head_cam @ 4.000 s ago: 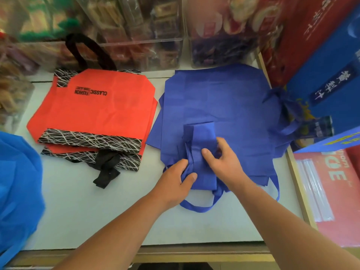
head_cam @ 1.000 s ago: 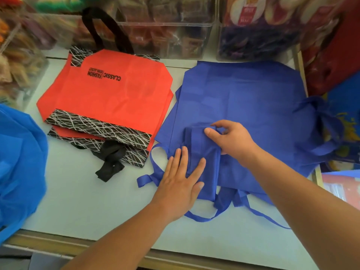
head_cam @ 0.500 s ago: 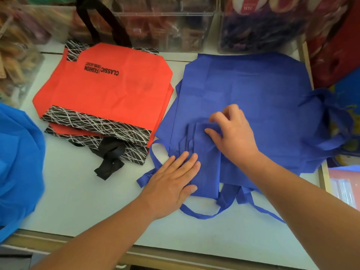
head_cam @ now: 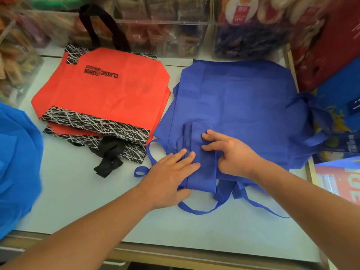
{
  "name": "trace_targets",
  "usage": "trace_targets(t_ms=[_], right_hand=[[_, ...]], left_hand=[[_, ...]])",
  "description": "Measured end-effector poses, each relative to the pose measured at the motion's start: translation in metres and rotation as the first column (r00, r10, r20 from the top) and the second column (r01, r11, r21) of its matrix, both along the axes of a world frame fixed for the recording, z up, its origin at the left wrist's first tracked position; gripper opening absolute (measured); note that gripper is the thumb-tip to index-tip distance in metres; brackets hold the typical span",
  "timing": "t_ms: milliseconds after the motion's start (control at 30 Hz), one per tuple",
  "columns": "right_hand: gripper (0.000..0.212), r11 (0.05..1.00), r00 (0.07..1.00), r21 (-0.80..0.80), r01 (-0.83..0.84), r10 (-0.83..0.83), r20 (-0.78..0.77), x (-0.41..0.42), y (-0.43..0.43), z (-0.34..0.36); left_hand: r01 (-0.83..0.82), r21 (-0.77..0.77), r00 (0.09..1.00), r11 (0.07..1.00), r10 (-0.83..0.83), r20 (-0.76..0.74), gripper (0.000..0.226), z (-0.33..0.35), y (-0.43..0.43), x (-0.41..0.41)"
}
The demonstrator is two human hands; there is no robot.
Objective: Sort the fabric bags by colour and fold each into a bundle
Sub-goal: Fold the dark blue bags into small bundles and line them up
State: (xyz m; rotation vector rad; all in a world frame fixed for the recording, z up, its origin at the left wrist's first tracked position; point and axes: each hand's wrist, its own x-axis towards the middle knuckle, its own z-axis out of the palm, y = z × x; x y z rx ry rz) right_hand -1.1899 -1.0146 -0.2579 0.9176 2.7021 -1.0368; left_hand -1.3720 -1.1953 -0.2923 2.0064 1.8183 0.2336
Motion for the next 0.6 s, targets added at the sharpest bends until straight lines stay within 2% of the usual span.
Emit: trace_targets(t_ms=[133, 200, 233, 300, 400, 500, 600], right_hand=[[0.075, 0.973, 0.987, -0.220, -0.065, 0.095, 0.128, 0.007, 0.018, 0.014], [0.080, 0.936, 0.982, -0.346, -0.063, 0.119, 0.145, 0.009, 0.026, 0.021], [0.075, 0.924, 0.986, -0.380, -0.040, 0.099, 0.137, 0.008, 0.029, 0.025], [0.058, 0.912, 0.994, -0.409, 0.021, 0.023, 0.102, 0.004, 0.028, 0.026], [0.037, 0.854, 0.977, -0.491, 0.171, -0.210, -0.024, 0.002, 0.020, 0.016], [0.019, 0.788, 0.859, -0.514, 0.339, -0.482, -0.171, -0.006, 0.010, 0.005], [0.018, 0.787, 0.786, -0.388, 0.479, -0.582, -0.210, -0.024, 0.007, -0.009]], left_hand=[[-0.092, -0.112, 0.965, 0.989, 0.117, 0.237, 0.044, 0.029, 0.017, -0.015], [-0.104, -0.110, 0.965, 0.988, 0.127, 0.231, 0.041, 0.041, 0.033, -0.019], [-0.103, -0.113, 0.972, 0.988, 0.124, 0.201, 0.044, 0.047, 0.041, -0.019], [-0.137, -0.192, 0.973, 0.972, 0.168, 0.155, 0.048, 0.055, 0.057, -0.021], [-0.226, -0.247, 0.932, 0.942, 0.283, 0.226, 0.032, 0.056, 0.072, -0.026], [-0.314, -0.214, 0.870, 0.925, 0.370, 0.326, 0.031, 0.046, 0.089, -0.031], [-0.375, -0.162, 0.844, 0.913, 0.408, 0.349, 0.032, 0.031, 0.107, -0.035]])
